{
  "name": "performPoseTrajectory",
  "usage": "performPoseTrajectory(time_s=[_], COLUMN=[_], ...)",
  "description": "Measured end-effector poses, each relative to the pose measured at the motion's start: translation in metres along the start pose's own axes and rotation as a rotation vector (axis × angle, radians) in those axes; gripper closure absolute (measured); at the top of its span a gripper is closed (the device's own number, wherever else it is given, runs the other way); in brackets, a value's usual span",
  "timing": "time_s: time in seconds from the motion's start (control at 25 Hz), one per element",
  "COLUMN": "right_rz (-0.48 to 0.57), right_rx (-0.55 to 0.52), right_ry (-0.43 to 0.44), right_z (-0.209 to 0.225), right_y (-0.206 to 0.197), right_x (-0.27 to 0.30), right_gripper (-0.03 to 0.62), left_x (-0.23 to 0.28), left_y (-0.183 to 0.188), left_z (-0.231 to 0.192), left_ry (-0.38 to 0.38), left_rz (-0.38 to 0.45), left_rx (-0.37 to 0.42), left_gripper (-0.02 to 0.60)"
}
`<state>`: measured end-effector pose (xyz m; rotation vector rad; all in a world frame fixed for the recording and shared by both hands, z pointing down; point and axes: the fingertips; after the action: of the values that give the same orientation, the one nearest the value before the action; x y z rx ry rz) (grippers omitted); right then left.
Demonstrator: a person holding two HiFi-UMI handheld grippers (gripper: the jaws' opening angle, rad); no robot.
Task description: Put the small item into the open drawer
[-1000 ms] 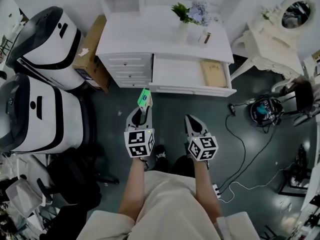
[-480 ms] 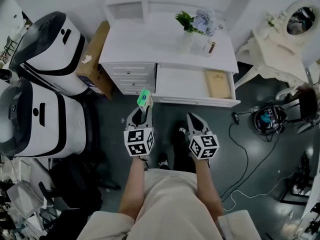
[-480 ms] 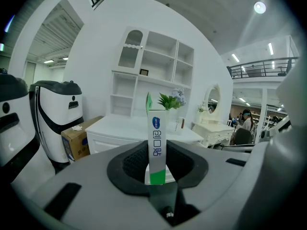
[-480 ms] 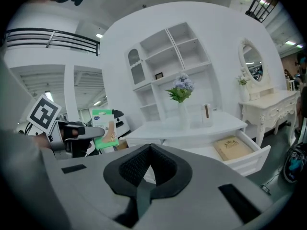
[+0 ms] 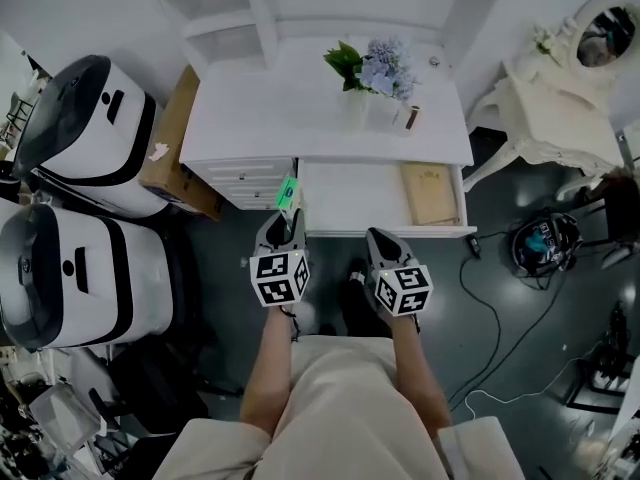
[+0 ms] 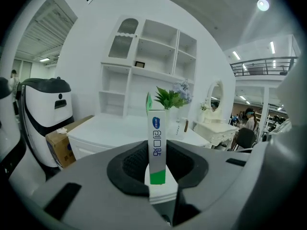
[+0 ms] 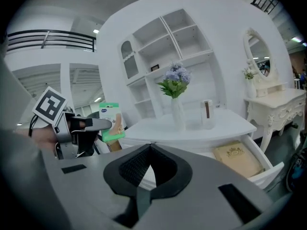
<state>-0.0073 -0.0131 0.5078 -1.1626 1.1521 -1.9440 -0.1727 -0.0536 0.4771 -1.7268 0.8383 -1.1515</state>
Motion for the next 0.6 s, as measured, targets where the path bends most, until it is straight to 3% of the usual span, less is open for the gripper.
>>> performPoseTrajectory(time_s=[0.32,0.6], right_rz=[-0.031,-0.071], right_rx=[-0.010,-0.024], right_ry=[0.012,0.070], right_z=[0.055,0.081], right_y=[0.033,0.047], right_x=[0.040,0.076], right_gripper=[0.569,0.569], left_x=[0.067,0.119], left_y=[0.012,0.003], left_z=[0.014,0.015], left_ry=[-0.007,-0.033], left_rz=[-0.052,-0.166], left_rx=[0.010,0.015], left_gripper=[0.480,0.479])
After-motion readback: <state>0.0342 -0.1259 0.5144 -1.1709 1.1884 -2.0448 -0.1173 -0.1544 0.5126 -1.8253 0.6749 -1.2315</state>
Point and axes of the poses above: the fingertips, and each gripper's own axes: x forward along the fingers, z to its right, y out of its top, and after that the axes turned 2 degrees about -y, right-handed
